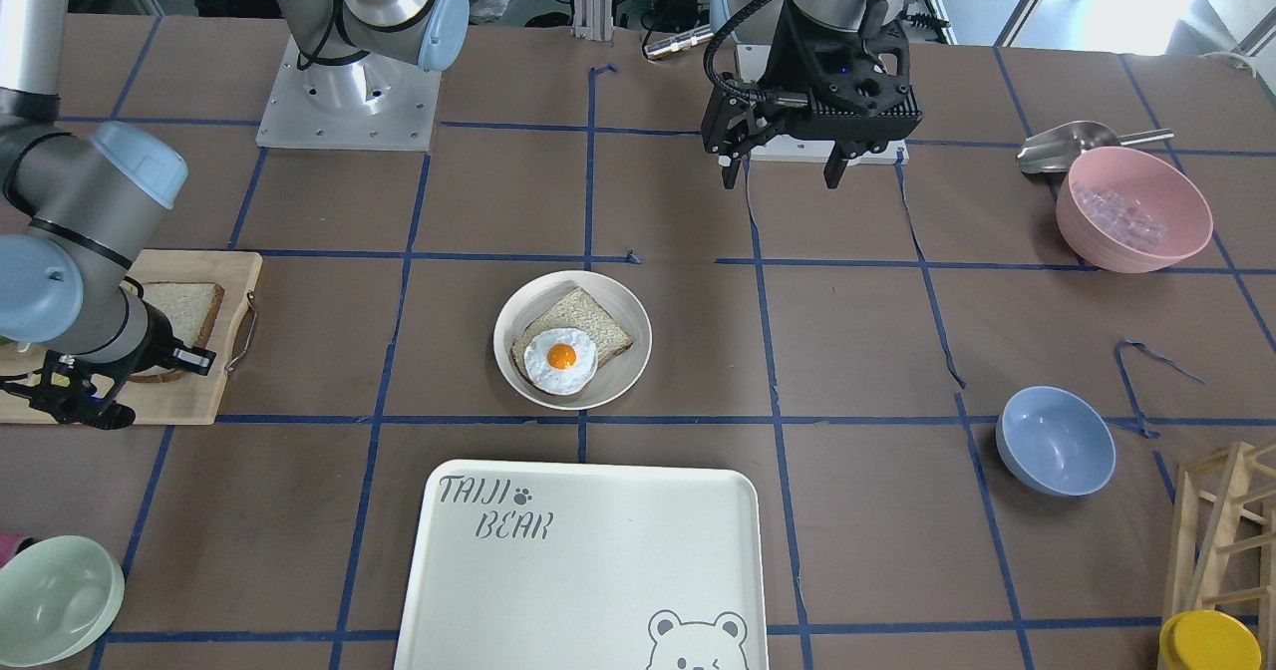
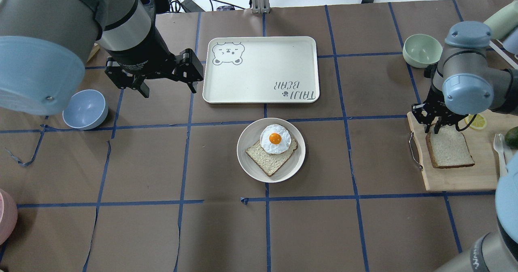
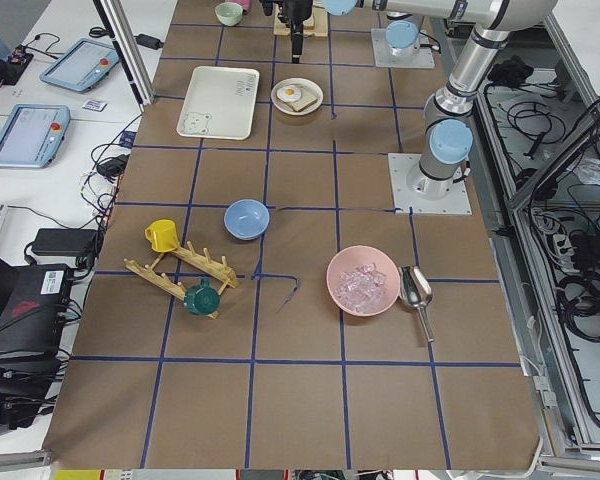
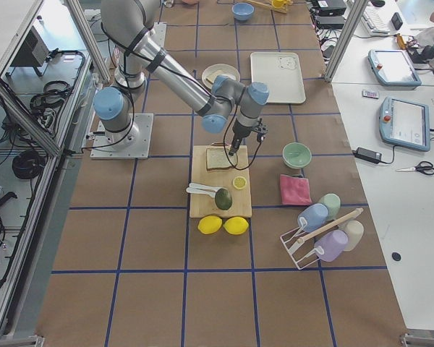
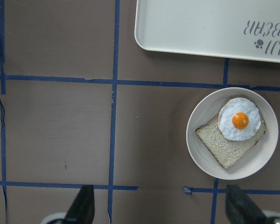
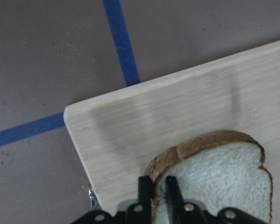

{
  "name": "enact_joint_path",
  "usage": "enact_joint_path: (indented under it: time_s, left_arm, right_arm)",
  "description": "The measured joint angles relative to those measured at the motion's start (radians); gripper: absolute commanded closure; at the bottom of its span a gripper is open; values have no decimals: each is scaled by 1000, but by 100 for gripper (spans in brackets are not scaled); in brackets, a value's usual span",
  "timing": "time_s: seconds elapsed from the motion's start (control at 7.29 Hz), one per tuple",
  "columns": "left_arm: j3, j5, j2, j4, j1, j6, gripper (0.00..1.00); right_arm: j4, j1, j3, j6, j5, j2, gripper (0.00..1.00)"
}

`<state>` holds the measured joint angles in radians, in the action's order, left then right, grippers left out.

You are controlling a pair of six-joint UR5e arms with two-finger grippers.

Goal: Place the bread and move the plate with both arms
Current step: 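Close the right gripper on the bread slice's edge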

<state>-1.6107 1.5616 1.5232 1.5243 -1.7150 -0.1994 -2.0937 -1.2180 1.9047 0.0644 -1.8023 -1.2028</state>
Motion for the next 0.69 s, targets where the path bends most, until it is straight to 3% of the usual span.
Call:
enact_joint_path:
  time_s: [0.69]
  left_arm:
    - [0,0,0,-1,0,0,0]
  right_arm:
    - [31,0,-35,-23,7,-18,100]
